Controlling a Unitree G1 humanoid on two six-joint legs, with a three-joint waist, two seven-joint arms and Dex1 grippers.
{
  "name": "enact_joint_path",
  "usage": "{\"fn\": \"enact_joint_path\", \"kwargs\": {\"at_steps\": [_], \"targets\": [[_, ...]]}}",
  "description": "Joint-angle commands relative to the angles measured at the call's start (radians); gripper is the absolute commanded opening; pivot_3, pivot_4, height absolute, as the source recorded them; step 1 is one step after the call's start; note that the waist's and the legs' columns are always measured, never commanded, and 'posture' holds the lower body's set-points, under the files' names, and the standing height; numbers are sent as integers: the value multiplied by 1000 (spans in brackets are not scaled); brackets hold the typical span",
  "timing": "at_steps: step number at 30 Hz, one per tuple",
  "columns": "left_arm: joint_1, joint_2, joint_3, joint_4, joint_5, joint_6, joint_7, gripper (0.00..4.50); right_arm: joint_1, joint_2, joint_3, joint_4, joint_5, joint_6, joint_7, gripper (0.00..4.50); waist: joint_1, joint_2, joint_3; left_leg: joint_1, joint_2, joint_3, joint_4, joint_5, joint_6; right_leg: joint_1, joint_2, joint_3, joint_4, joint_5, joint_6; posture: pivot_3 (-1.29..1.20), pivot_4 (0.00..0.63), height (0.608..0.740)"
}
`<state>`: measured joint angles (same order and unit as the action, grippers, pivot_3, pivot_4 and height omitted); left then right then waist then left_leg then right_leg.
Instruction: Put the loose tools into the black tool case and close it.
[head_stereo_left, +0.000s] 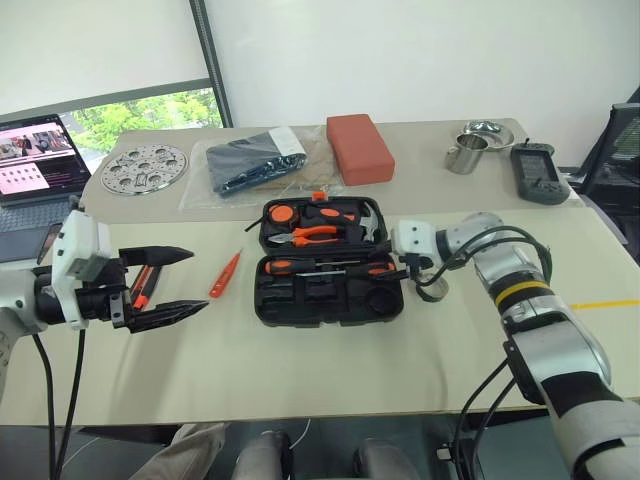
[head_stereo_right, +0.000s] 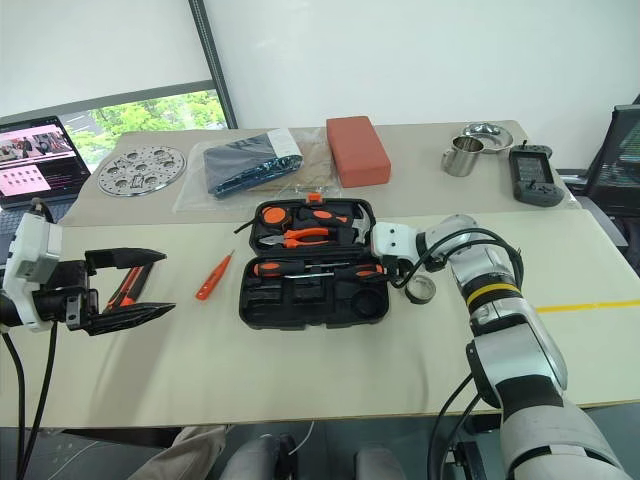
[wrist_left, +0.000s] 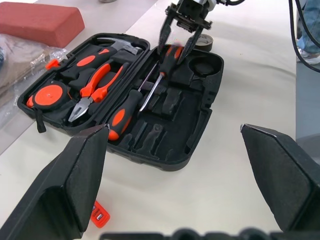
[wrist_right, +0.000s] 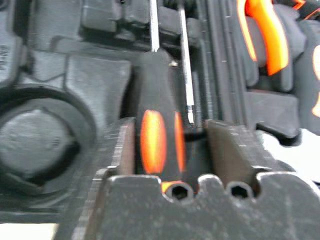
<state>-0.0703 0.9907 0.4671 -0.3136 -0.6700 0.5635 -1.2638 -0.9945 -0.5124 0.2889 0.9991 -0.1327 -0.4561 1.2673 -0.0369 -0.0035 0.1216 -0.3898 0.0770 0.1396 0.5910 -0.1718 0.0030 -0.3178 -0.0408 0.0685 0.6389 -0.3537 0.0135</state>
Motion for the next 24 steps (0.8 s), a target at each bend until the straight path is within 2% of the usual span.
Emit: {"fn": "enact_joint_path", "kwargs": {"at_steps": [1, 5, 8, 11, 13, 21, 22, 24], "targets": [[-16, 17, 5, -3, 2, -28, 6, 4500, -1, 14, -28, -10, 34, -21, 24, 4334, -1, 0, 0, 0, 0, 0, 0, 0, 0, 0, 0, 0, 0, 0, 0, 0, 150, 740], [-19, 19, -1, -4, -1, -29, 11, 4500, -9, 17, -87, -28, 90, 4, 32, 4424, -4, 0, 0, 0, 0, 0, 0, 0, 0, -1, 0, 0, 1, -1, -1, 0, 150, 740], [-23, 22, -6, -1, -1, -31, 12, 4500, 1, 8, -141, -79, 178, 116, 103, 4424, -5, 0, 1, 0, 0, 0, 0, 0, 0, -1, 0, 0, 2, -1, -1, 0, 150, 740], [-30, 22, -15, 3, 1, -33, 15, 4500, 25, 5, -168, -138, 233, 225, 150, 3760, -5, 0, 1, 0, 1, 0, 0, 0, 0, -1, 1, 0, 2, -1, -1, 0, 150, 740], [-37, 22, -23, 6, 2, -35, 16, 4500, 47, 8, -178, -184, 257, 280, 166, 3073, -5, 0, 1, 0, 1, 0, 0, 0, 0, -1, 1, 0, 2, -1, -1, 0, 150, 740], [-66, 23, -50, 16, 1, -36, 22, 4500, 98, 106, -200, -217, 283, 370, 50, 257, -10, 0, 1, 0, 2, 1, 0, 0, 0, -2, 2, 0, 2, -1, -1, 0, 150, 740], [-65, 23, -49, 14, 0, -35, 22, 4500, 101, 113, -201, -220, 283, 370, 46, 59, -9, 0, 1, 0, 2, 1, -1, 0, 0, -2, 2, 0, 2, -1, -1, 0, 150, 740], [-64, 23, -50, 12, -2, -31, 23, 4500, 112, 133, -191, -217, 275, 356, 34, 59, -7, -1, 1, 0, 2, 1, 0, 0, 0, -2, 2, 0, 2, -1, -1, 0, 150, 740]]}}
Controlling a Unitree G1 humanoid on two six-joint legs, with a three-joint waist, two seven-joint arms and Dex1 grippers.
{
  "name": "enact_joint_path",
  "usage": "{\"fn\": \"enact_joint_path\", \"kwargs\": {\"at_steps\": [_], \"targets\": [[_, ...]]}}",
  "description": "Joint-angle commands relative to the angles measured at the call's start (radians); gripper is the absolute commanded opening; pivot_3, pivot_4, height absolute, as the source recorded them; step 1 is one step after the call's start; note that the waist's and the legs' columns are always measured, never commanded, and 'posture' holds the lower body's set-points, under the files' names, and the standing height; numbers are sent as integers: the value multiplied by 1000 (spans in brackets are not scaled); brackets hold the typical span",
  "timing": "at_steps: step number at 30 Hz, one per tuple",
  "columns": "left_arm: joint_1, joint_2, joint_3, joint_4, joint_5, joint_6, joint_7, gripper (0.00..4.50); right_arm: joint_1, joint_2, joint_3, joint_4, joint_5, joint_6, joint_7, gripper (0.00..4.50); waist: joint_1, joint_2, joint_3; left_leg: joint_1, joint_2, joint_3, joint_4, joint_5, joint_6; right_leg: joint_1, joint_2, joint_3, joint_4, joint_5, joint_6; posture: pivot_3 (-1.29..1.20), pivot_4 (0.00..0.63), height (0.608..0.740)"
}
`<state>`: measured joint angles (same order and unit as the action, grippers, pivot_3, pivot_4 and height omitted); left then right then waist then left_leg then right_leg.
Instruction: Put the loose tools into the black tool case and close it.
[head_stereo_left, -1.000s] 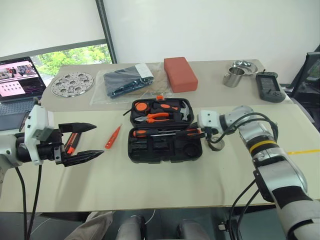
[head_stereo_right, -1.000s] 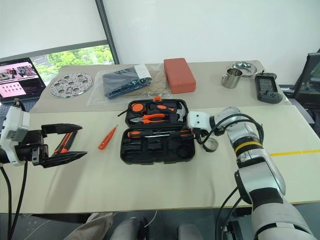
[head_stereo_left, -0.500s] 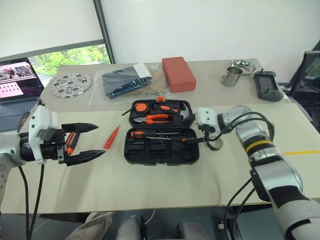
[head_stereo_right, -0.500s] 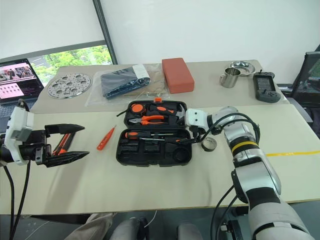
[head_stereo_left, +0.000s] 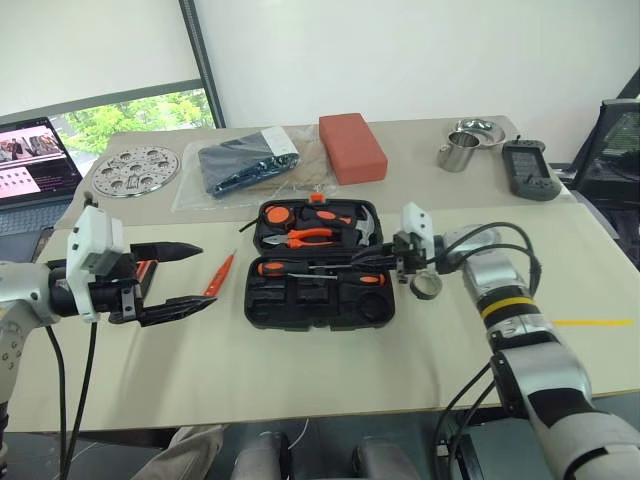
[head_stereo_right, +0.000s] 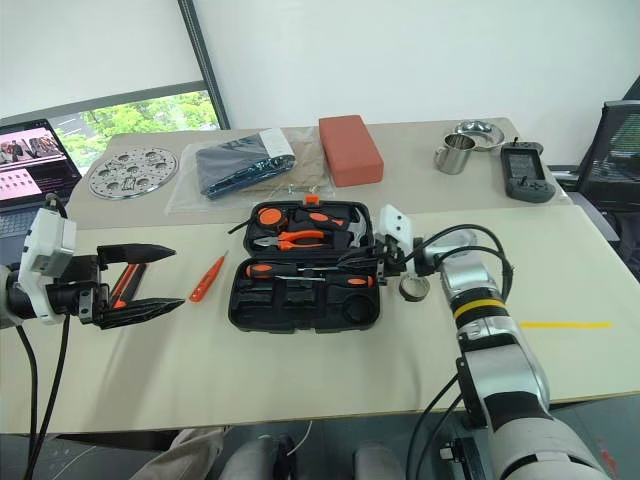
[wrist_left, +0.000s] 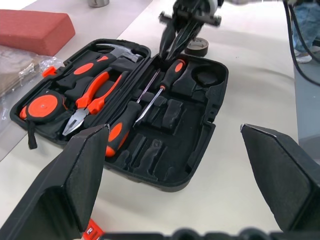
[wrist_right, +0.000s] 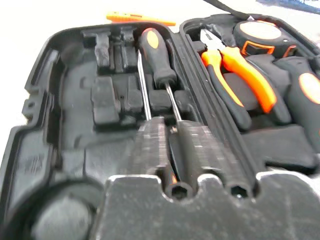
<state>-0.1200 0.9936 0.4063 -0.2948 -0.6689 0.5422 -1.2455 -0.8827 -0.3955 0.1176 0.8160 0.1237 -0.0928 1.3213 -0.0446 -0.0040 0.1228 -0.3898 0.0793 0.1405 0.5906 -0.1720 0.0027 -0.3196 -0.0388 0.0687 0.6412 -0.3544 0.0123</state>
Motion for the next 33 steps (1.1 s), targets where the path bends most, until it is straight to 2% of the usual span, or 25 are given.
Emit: {"fn": "enact_joint_path", "kwargs": {"at_steps": [1, 16, 22, 33], "targets": [[-12, 20, 11, -9, -5, -8, 5, 4500, 8, 23, -15, -34, 16, -10, -20, 59, 1, 0, 0, 0, 0, 0, 0, 0, 0, 0, 0, 0, 0, 0, 0, 0, 150, 740], [0, 24, 13, -13, 1, -7, 5, 4500, 25, 40, 35, 52, -68, -84, -41, 59, 0, 0, 0, 0, 0, 0, 0, 0, 0, 0, 0, 0, 0, 0, 0, 0, 150, 740], [6, 27, 11, -18, 4, -6, 8, 4500, 27, 32, 91, 86, -156, -150, -80, 59, -1, 0, 0, 1, 1, 0, 0, 0, 0, 0, 0, 0, 0, 0, 0, 0, 150, 740], [27, 15, 8, -26, 8, -15, 18, 4500, 43, 9, 162, 101, -238, -133, -119, 59, 0, -1, -1, 6, 1, 0, 0, -1, -1, 3, 0, 0, 1, 0, -1, 0, 150, 740]]}}
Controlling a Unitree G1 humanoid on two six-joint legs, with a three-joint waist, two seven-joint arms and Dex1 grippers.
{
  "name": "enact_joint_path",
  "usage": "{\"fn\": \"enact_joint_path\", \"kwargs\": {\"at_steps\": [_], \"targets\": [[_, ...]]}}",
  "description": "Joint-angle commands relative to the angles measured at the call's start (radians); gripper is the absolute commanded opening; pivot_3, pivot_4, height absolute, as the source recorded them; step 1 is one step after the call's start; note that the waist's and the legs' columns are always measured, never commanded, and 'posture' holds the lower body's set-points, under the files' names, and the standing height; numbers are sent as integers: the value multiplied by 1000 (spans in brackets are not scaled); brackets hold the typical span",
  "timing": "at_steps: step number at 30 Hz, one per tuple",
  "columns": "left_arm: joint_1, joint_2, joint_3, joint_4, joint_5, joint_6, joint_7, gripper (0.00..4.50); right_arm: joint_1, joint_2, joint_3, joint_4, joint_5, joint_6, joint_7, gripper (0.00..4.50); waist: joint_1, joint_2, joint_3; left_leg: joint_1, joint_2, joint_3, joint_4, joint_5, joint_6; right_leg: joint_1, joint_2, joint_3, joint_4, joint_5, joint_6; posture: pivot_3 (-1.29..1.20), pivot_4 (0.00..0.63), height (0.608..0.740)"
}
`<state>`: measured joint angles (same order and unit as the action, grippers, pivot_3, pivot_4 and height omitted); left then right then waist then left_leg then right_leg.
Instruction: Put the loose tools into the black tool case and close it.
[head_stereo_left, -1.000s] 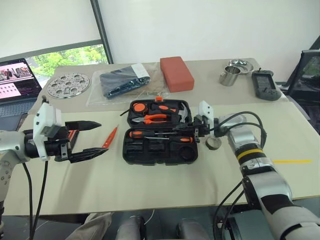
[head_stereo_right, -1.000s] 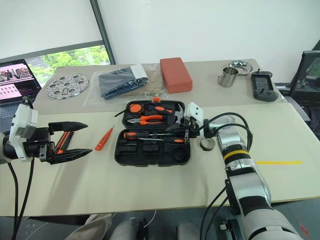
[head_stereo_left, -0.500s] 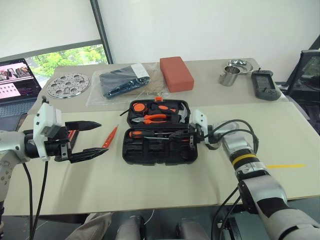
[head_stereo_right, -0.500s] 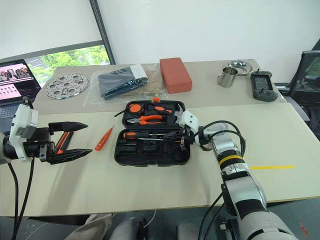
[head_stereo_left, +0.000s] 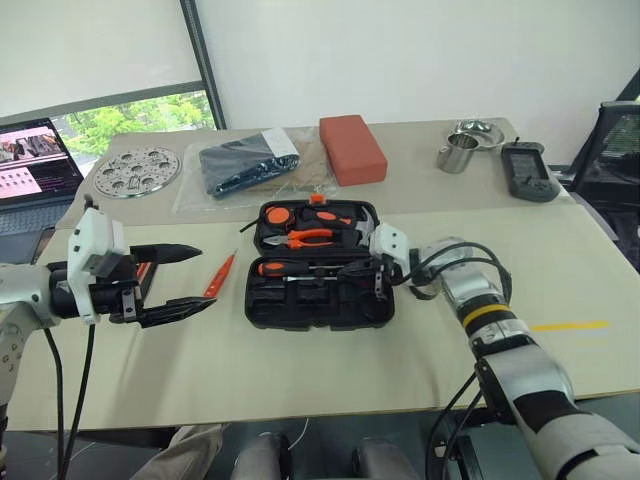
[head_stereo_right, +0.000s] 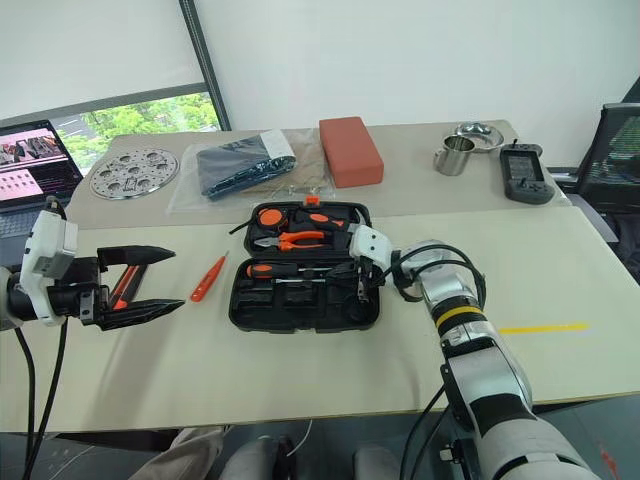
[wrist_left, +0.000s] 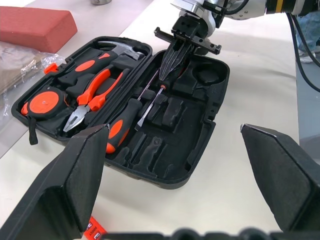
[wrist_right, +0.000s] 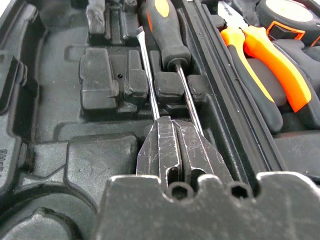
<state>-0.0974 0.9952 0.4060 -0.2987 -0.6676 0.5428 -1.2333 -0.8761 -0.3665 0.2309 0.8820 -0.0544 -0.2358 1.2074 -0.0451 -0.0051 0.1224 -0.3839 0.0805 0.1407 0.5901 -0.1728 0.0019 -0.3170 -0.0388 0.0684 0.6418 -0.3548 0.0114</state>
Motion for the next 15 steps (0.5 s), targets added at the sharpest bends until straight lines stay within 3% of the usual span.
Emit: {"fn": "enact_joint_path", "kwargs": {"at_steps": [1, 7, 11, 15], "targets": [[6, 10, 9, -22, 6, -16, 10, 4500, 38, -14, 32, 25, -41, 13, -8, 59, 0, -1, 0, 1, 0, 0, 0, 0, 0, 0, 0, 0, 0, 0, 0, 0, 150, 740], [53, -53, 44, -9, 32, -14, 132, 4500, 62, -12, -91, -181, 166, 129, 93, 59, 2, -1, 0, -2, 0, 0, 0, 0, 0, 0, -2, 0, 1, 0, -1, 0, 150, 740], [105, -128, 65, -2, 121, -53, 290, 4500, 136, -59, -124, -445, 281, 311, 143, 1205, 1, -1, 0, -6, 1, 0, -1, -1, 1, -3, -2, 1, 0, 0, -1, 0, 150, 740], [84, -216, 50, 3, 192, -28, 487, 4500, 206, -90, -171, -688, 382, 455, 91, 2536, 7, -2, 1, -6, 2, -1, -1, -2, 0, -3, -3, 0, -1, 0, -1, 0, 150, 740]]}}
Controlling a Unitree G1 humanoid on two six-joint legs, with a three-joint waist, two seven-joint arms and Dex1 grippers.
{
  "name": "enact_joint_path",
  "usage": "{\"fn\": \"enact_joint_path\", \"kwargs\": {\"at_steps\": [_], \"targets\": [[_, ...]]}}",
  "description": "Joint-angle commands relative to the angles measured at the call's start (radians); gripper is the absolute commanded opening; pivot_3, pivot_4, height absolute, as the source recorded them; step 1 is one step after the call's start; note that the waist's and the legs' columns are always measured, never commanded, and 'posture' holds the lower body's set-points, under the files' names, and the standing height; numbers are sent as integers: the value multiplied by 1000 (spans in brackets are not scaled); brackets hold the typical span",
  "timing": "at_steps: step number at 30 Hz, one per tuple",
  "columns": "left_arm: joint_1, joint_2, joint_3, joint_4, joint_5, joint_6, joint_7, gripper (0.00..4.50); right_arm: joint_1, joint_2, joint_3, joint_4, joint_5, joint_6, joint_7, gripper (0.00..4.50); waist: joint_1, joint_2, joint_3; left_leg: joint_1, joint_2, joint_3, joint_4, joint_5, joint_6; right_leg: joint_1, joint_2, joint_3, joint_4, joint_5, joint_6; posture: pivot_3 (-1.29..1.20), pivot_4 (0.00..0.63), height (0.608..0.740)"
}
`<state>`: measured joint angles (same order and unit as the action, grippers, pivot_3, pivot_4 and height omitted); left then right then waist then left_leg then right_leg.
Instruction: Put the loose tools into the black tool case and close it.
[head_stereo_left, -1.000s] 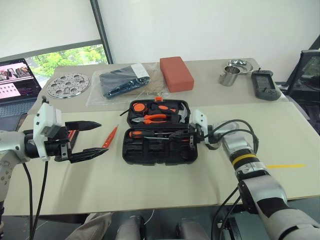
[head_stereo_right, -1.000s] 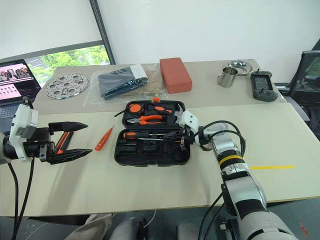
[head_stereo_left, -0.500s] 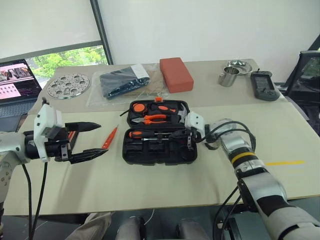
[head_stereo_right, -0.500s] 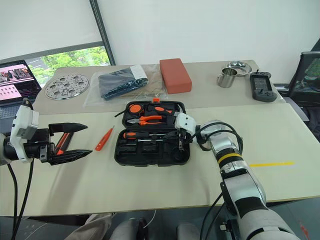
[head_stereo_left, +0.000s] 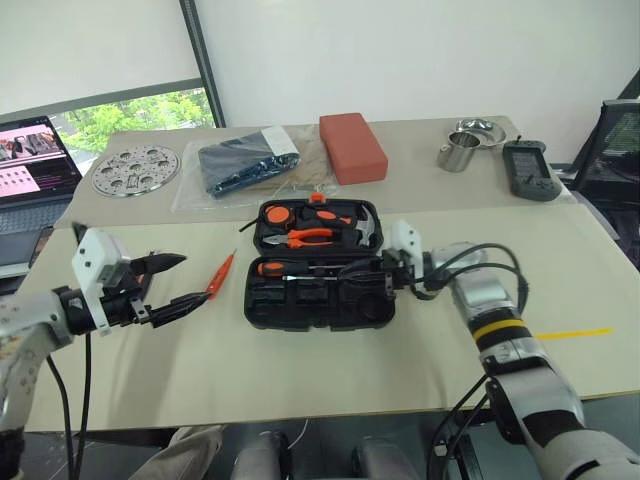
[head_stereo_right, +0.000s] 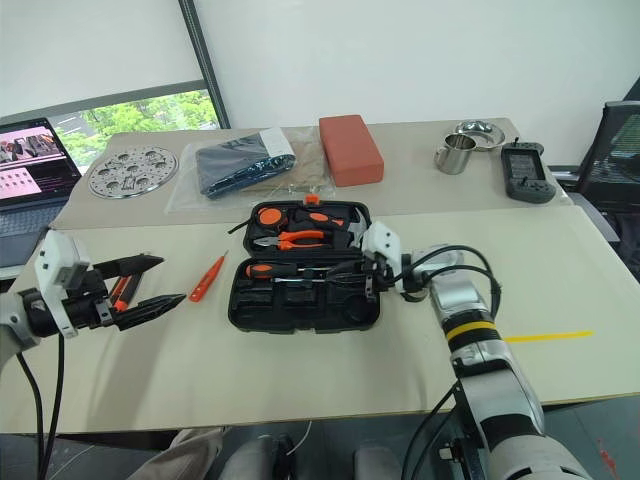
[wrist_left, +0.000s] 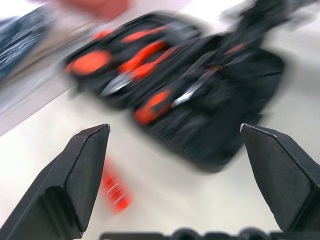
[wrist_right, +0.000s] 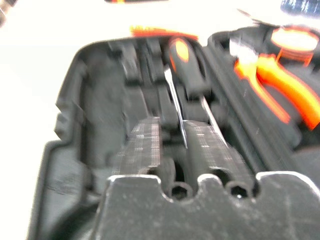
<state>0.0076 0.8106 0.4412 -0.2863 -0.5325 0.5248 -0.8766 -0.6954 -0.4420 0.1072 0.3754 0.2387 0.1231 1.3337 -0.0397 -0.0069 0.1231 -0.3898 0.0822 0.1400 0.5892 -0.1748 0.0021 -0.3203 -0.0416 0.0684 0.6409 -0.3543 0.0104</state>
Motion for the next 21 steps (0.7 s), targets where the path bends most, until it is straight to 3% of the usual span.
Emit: {"fn": "enact_joint_path", "kwargs": {"at_steps": [1, 6, 14, 21], "targets": [[-19, -47, -16, -8, 84, -12, 158, 4500, 38, -25, -57, -228, 101, 120, -52, 2866, 2, 0, 0, 0, 0, 0, 0, 0, 0, 0, -1, 0, 0, 0, 0, 0, 150, 740], [-40, -117, -162, 25, 175, 5, 249, 4500, 83, -70, -86, -364, 108, 180, -145, 4467, 9, 0, 0, 0, -1, 0, 0, 0, 0, 0, -1, 0, -1, 0, 0, 0, 150, 740], [-177, -293, -299, 154, 260, 47, 421, 4500, 204, -185, -115, -559, 119, 254, -228, 4467, 28, -1, 1, -1, -2, 0, 0, -1, 1, 0, 0, 0, -2, 0, 0, 0, 150, 740], [-237, -327, -329, 209, 281, 131, 469, 4500, 238, -224, -131, -646, 158, 317, -274, 4467, 19, -2, 1, -1, -1, 0, 0, 0, 0, 0, 3, 1, -2, 0, 0, 0, 150, 740]]}}
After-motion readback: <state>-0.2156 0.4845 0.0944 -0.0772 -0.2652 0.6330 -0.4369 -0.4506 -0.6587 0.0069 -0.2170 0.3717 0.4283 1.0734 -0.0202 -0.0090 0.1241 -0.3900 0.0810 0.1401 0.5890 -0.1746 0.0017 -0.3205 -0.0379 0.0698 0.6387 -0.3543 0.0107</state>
